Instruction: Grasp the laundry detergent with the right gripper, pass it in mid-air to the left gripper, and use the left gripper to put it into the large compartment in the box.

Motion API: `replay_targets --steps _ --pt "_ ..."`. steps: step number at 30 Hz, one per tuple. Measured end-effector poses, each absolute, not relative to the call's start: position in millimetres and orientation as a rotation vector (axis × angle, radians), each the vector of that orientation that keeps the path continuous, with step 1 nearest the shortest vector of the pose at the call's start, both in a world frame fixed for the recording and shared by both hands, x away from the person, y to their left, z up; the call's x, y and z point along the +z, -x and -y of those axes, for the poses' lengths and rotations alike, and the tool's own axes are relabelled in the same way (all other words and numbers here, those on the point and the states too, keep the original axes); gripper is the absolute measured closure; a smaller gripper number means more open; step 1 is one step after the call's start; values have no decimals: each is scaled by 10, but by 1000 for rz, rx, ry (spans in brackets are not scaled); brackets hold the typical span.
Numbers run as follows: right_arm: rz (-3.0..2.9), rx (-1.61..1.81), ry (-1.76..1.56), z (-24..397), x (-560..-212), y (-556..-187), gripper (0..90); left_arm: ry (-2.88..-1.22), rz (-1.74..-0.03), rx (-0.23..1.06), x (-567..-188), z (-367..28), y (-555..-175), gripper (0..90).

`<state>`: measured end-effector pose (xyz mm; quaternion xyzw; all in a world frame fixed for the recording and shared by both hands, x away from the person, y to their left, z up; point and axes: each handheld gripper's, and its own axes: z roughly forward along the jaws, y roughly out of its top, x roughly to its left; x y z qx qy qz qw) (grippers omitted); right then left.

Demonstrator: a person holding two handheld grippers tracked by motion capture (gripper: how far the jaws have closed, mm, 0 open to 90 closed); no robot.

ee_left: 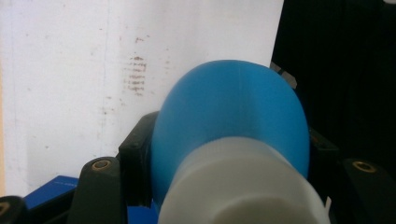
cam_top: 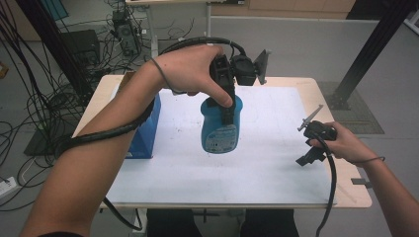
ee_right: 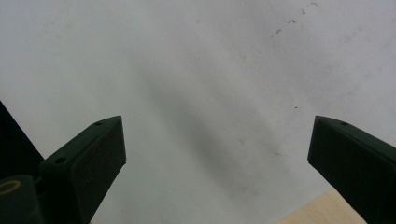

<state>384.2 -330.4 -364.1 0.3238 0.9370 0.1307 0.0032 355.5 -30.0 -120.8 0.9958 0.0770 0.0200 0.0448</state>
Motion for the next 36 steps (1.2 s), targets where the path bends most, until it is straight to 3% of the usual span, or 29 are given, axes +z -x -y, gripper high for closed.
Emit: replay_targets --steps 12,21,36 --pt "-2934 430 -1004 3291 -3668 -3842 42 -2936 -707 178 -1098 209 -3873 375" --pt "-2931 434 -1003 3291 -3666 -3839 43 -2857 -1008 193 -1033 21 -4092 374" --pt "-2934 470 -1003 3264 -3694 -3829 41 -2668 -1356 213 -796 -779 -4485 374"
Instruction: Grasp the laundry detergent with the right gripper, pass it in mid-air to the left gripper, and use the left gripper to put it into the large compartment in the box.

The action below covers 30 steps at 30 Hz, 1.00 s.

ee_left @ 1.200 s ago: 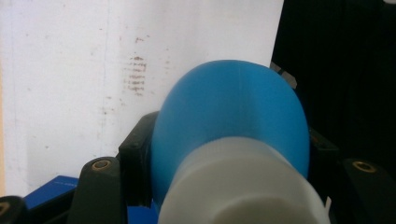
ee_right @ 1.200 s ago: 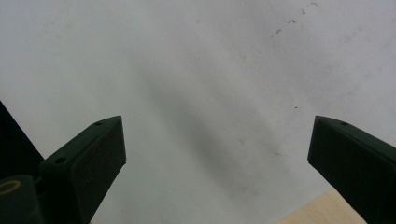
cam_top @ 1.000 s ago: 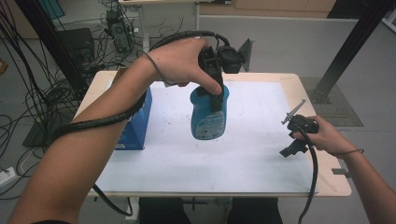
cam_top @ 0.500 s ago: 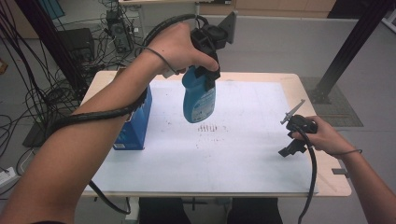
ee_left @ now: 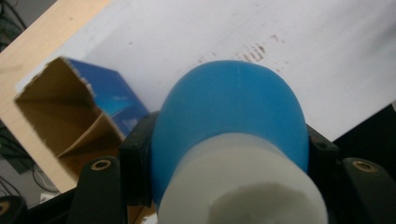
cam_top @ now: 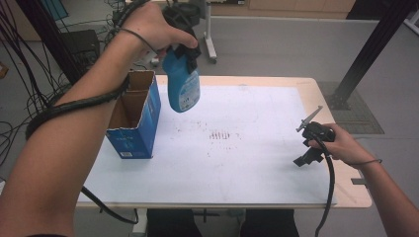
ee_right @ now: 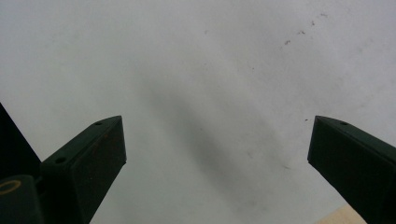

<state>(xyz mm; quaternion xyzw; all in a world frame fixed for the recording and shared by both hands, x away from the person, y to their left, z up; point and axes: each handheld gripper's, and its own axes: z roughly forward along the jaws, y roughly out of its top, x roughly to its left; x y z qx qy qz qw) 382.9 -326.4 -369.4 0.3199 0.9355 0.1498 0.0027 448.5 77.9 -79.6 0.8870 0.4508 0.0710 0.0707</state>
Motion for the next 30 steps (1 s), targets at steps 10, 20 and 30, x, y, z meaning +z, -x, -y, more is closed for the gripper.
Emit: replay_targets --steps 10,20,30 --pt "-2932 480 -1000 3235 -3709 -3838 41 -2558 -1536 225 -741 -1273 -4598 374" --pt "-2933 483 -991 3221 -3706 -3843 41 -2445 -1716 242 -660 -1767 -4636 375" --pt "-2932 486 -985 3194 -3691 -3851 40 -2343 -1873 221 -691 -2113 -4650 375"
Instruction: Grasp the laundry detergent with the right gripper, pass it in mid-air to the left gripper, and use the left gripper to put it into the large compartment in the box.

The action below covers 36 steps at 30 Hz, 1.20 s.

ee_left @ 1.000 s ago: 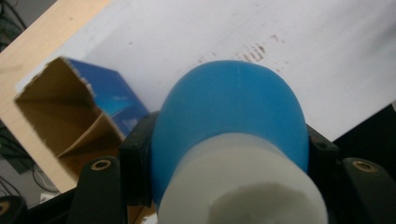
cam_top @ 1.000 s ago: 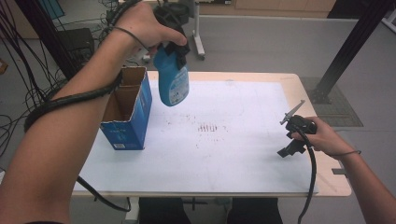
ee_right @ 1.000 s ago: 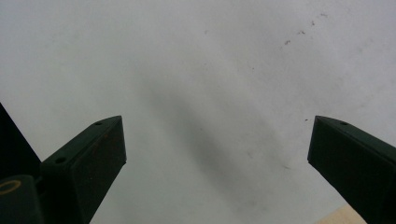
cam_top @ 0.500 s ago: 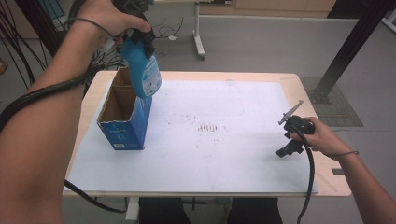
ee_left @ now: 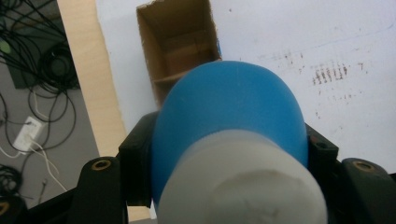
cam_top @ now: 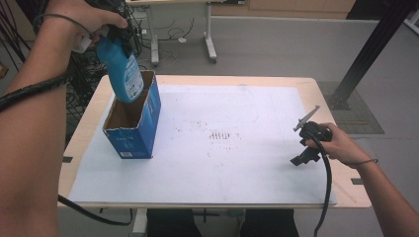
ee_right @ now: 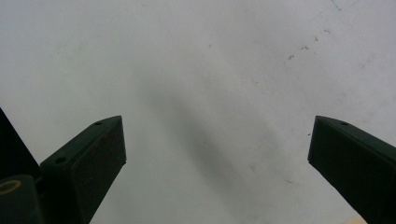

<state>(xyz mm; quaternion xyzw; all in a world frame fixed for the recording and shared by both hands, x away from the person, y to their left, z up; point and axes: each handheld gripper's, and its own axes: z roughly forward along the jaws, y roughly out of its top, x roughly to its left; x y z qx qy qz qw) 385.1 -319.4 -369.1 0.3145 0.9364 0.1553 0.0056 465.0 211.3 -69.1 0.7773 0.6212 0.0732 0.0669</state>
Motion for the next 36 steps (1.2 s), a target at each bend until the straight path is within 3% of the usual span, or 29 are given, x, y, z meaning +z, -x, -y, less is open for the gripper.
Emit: replay_targets --steps 36 --pt "-2937 494 -964 3120 -3687 -3852 39 -2286 -2003 184 -1084 -2282 -4675 375"
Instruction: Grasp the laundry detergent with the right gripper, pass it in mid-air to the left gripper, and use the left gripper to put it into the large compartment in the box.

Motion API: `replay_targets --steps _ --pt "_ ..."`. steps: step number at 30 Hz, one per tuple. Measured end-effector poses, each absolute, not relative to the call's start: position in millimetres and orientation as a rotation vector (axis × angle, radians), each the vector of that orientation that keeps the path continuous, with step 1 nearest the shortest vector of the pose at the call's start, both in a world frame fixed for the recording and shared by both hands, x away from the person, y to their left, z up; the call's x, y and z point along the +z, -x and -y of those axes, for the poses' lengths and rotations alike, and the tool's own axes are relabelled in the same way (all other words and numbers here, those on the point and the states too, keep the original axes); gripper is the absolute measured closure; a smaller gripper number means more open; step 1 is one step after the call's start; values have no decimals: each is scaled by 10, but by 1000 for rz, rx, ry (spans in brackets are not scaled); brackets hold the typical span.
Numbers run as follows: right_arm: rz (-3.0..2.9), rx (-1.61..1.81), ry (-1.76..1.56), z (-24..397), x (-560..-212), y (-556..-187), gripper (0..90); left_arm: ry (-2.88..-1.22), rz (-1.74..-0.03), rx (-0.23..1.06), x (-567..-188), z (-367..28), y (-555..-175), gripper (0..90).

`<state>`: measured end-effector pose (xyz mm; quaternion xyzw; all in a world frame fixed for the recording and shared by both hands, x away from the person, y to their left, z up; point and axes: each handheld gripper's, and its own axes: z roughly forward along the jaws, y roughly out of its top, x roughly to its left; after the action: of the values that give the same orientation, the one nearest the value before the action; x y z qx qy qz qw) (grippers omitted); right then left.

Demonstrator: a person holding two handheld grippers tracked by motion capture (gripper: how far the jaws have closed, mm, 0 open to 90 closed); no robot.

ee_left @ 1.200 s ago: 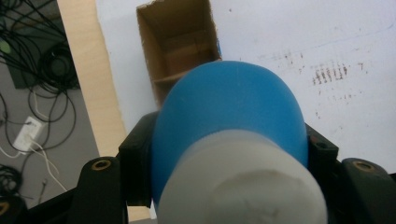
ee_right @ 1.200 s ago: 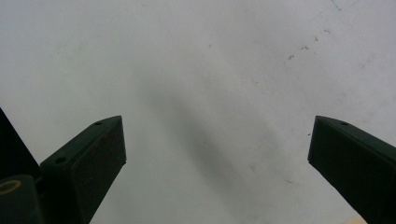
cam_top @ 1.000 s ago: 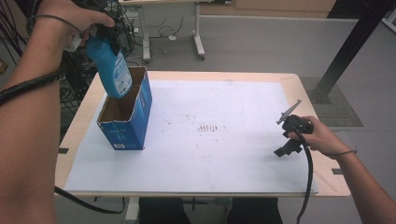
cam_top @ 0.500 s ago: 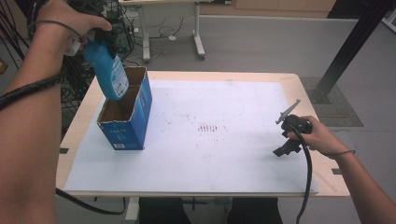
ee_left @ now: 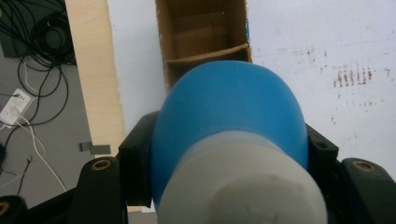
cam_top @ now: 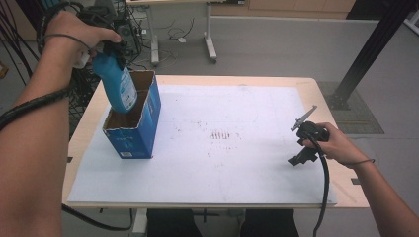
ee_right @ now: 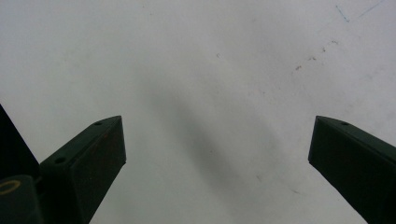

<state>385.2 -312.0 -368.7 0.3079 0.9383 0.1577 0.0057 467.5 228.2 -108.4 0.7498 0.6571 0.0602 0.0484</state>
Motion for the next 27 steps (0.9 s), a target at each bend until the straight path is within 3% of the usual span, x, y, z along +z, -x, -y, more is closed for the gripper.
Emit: replay_targets --steps 27 --pt "-2936 503 -973 3057 -3695 -3882 38 -2325 -2039 106 -1760 -2253 -4743 375"
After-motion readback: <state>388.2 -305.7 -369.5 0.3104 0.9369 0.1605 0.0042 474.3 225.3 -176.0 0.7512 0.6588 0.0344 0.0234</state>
